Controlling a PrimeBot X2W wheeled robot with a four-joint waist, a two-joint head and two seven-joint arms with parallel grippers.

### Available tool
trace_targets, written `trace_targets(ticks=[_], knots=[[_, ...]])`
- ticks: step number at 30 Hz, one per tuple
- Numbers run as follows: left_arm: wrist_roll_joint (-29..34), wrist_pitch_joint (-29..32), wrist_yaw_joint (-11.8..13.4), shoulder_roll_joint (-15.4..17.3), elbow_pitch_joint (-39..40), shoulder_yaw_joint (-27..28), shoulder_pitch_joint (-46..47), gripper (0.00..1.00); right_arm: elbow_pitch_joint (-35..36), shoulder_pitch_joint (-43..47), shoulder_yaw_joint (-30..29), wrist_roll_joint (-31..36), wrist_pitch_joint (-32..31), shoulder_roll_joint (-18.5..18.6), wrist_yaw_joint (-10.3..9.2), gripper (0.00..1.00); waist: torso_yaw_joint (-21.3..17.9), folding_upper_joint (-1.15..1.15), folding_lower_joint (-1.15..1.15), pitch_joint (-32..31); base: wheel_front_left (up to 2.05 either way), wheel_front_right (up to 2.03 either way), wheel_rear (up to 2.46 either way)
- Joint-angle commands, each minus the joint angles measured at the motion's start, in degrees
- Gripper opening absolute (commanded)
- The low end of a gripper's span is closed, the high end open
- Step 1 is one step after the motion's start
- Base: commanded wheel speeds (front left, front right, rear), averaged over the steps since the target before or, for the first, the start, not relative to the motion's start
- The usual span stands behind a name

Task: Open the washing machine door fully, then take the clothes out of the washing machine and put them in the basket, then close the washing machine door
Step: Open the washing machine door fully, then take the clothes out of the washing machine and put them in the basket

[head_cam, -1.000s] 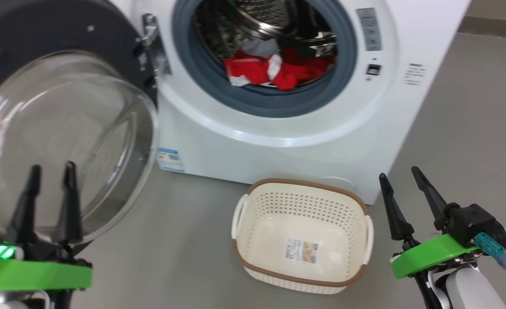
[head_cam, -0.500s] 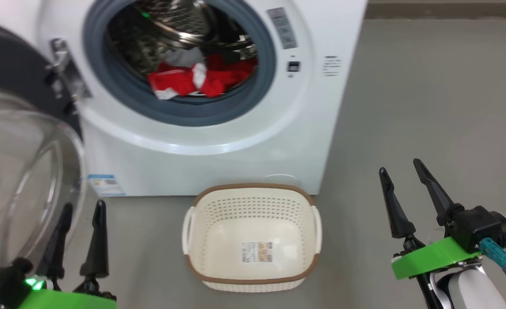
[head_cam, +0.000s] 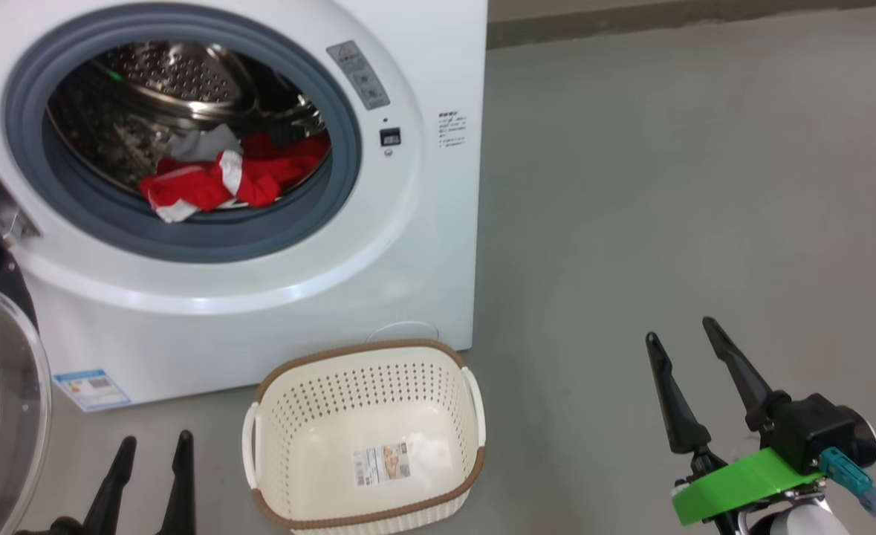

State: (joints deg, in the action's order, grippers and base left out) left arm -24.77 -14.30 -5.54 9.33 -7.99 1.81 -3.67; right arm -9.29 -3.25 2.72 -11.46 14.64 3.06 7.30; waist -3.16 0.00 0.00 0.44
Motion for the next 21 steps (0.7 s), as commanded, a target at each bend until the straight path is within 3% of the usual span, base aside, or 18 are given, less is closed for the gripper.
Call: trace_targets(ticks=[1, 21], knots=[[0.6, -0.7, -0.5, 0.3, 0.9, 2.7, 0.3, 1.00, 1.3, -0.1, 1.2, -1.2, 0.4, 0.4, 0.19, 1.00, -1.1, 0.00, 0.00, -1.6, 0.00, 0.00, 0.00], [5.1, -0.7, -1.2, -2.2, 1.4, 5.9, -3.6, 1.00, 1.0, 3.8, -0.1, -1.3, 0.4, 1.5, 0.19, 1.00, -0.1, 0.00, 0.00, -3.9, 0.00, 0.00, 0.00]])
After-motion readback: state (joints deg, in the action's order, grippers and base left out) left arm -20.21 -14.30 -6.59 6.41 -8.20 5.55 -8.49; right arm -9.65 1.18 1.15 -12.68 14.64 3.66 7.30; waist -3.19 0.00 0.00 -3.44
